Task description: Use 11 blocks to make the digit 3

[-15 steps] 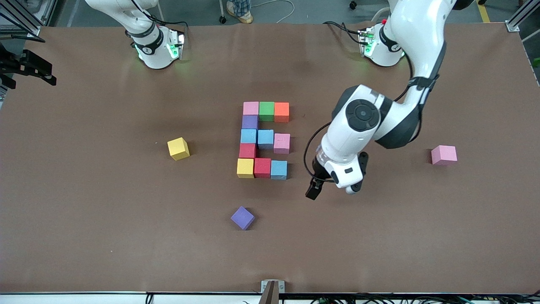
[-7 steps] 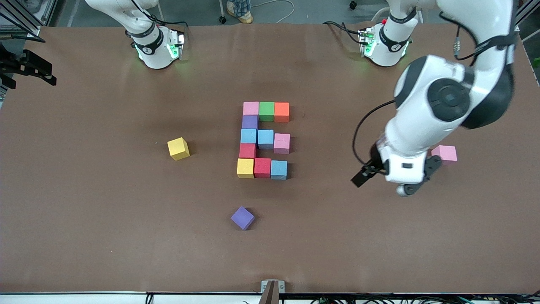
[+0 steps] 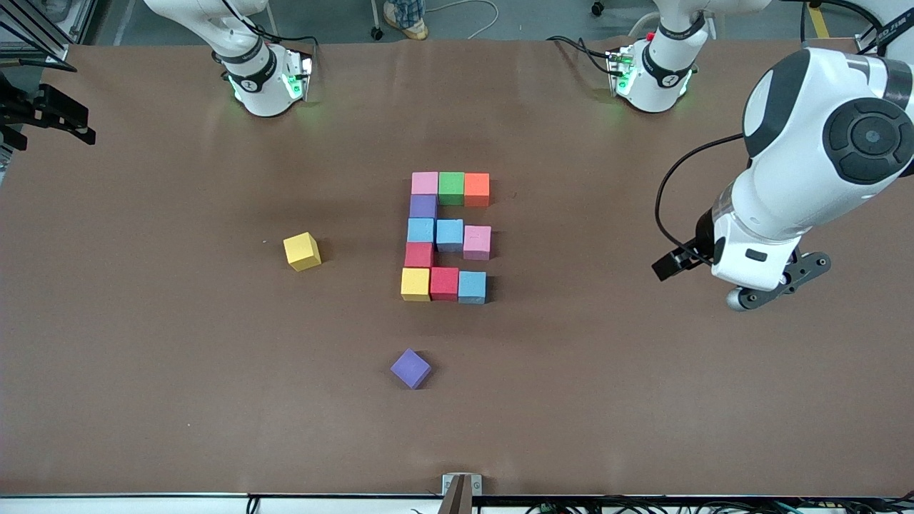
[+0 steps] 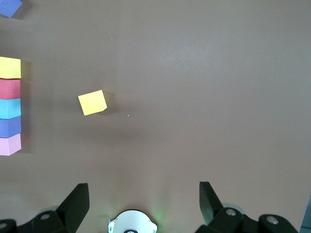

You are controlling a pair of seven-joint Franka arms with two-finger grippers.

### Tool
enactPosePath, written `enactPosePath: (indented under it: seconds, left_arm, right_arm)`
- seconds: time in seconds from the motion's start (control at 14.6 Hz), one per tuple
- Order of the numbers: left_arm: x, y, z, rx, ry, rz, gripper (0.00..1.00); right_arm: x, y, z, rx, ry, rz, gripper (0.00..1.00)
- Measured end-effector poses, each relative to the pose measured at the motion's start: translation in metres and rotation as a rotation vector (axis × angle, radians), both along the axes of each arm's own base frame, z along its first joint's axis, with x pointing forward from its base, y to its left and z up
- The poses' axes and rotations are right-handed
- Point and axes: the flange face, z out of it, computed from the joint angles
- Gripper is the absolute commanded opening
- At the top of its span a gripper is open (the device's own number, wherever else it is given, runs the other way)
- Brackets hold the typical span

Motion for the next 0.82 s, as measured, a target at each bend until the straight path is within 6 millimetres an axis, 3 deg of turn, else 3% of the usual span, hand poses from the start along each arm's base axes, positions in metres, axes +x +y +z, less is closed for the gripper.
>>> enactPosePath:
  seconds: [0.14, 0.27, 0.55, 0.82]
  left_arm:
    - [-0.003, 0.018, 0.007, 0.028, 0.026, -0.1, 1.0]
    - [-0.01, 0.041, 0.026, 0.031, 0.032, -0.181, 1.0]
    - [-0.017, 0.1, 0.059, 0.03, 0.025, -0.349, 1.0]
    - [-0.037, 0.106, 0.073, 0.027, 0.03, -0.391, 1.0]
  right_arm:
    - [0.0, 0.0, 0.0, 0.0, 0.0, 0.0, 1.0]
    - [0.0, 0.0, 0.0, 0.0, 0.0, 0.0, 1.0]
    - [0.0, 0.0, 0.0, 0.0, -0.001, 0.0, 1.0]
    - [0.0, 0.0, 0.0, 0.0, -0.001, 0.0, 1.0]
